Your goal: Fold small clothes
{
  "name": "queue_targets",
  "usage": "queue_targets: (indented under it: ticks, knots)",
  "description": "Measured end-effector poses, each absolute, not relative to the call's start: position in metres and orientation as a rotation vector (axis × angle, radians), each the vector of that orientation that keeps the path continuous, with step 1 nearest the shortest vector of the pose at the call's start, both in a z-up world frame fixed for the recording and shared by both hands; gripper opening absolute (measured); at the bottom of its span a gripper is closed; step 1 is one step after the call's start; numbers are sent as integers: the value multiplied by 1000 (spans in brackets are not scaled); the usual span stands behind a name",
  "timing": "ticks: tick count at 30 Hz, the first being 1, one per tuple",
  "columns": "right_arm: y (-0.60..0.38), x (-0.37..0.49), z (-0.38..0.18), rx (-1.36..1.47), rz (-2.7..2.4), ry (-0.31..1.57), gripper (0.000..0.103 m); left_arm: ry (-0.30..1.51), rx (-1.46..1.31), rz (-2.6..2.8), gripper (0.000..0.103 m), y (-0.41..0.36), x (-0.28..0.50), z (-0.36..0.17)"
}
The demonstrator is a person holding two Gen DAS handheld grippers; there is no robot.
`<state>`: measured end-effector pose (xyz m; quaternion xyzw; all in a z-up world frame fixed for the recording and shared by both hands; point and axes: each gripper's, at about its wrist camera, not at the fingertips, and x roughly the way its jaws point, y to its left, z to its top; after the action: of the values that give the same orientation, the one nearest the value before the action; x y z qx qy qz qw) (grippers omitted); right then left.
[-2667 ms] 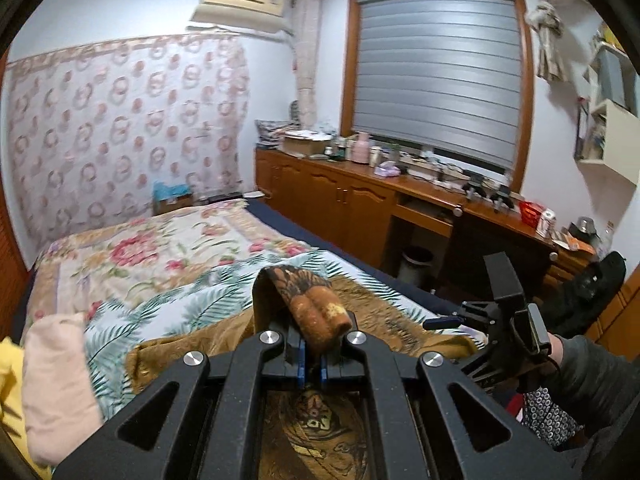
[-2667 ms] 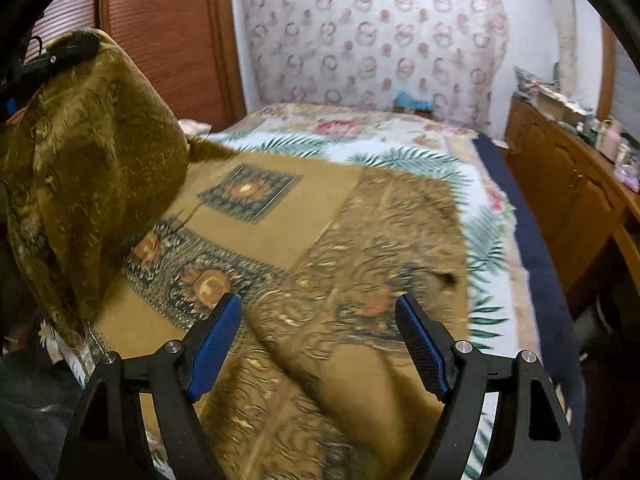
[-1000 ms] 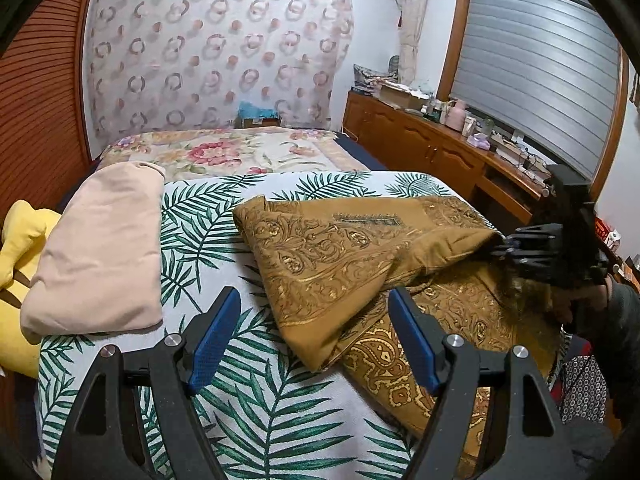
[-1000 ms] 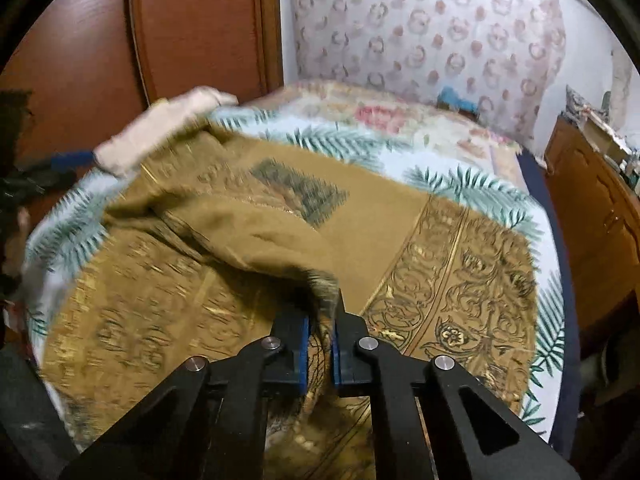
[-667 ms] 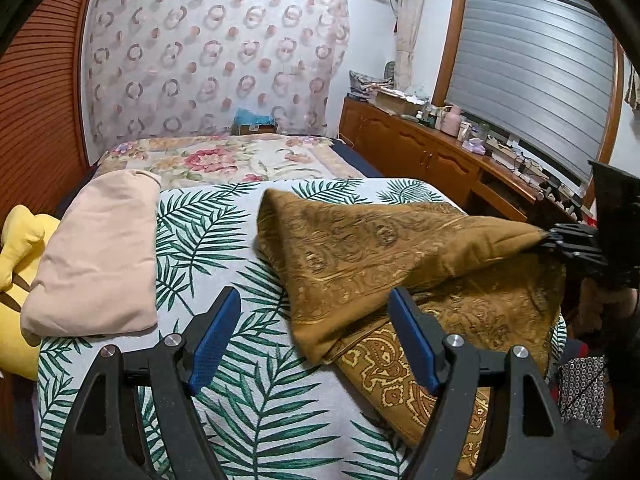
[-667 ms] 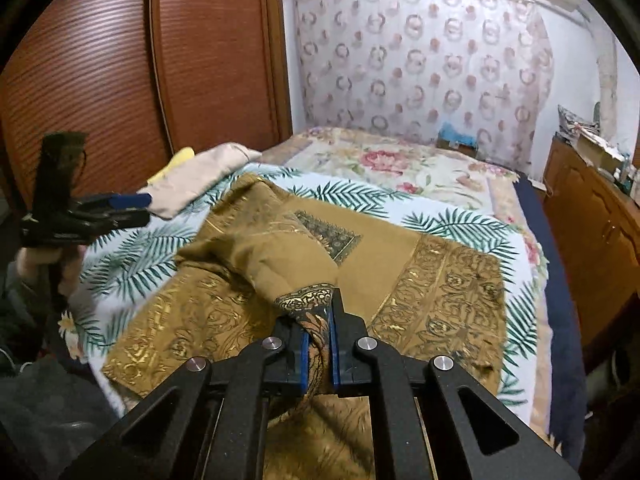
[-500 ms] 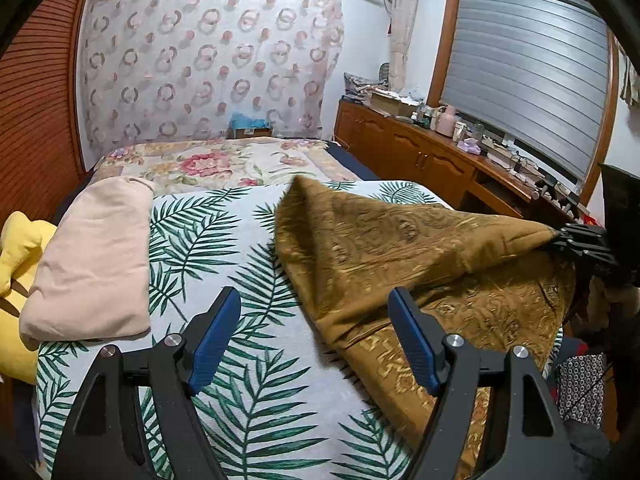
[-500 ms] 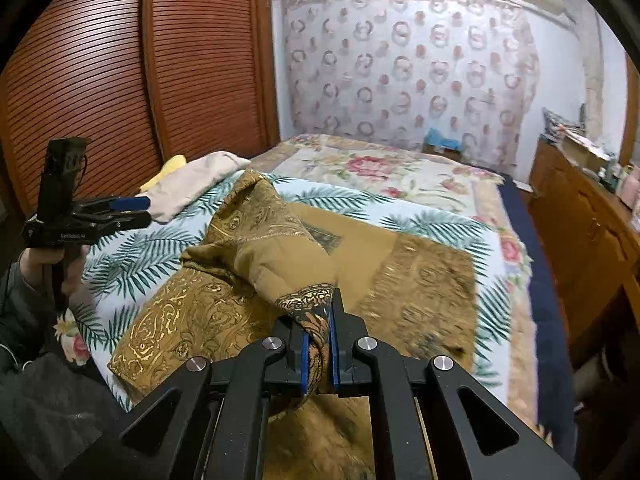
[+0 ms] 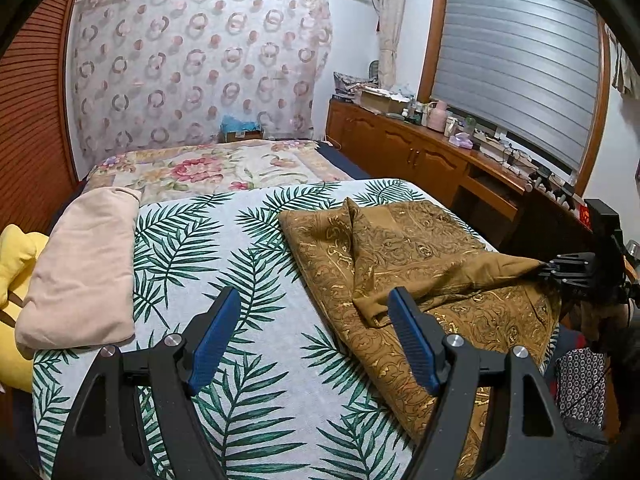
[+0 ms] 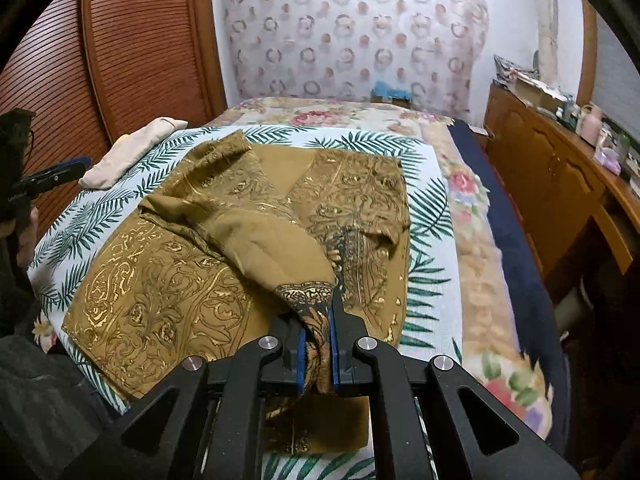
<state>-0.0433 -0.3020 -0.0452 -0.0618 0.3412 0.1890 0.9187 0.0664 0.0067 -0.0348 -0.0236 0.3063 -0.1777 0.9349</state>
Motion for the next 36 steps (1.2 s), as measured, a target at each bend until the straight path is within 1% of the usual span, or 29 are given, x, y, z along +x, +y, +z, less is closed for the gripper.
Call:
queue_targets:
  ticks: [2, 3, 4, 7, 9, 11, 13, 20, 27, 36]
  knots:
    - [-300, -43, -41, -127, 384, 705, 7, 626, -48, -363, 77, 6, 66, -35]
    - [-299, -44, -37, -131, 383, 705, 9, 626, -48, -363, 77, 6, 66, -35]
    - [-297, -42, -35, -134, 385, 704, 14, 626, -48, -364, 77, 6, 66, -35]
    - [-298, -49, -24, -156, 396, 694, 18, 626, -49, -361, 77, 6, 66, -35]
    - [-300, -53, -21, -176, 417, 680, 26, 625, -50, -362, 77, 6, 66, -35]
    - [-296, -57, -14, -197, 428, 663, 45, 626, -52, -361, 77, 6, 66, -35]
    - [-289, -56, -8, -202, 457, 646, 55, 628, -54, -364, 77, 4, 66, -35]
    - [-242, -22, -8, -238, 570, 630, 56, 634, -47, -367, 77, 0, 64, -37]
    - [-188, 34, -35, -292, 692, 714, 56, 644, -46, -367, 77, 0, 63, -42]
    - [-143, 53, -64, -366, 800, 809, 56, 656, -48, -367, 77, 1, 63, -47]
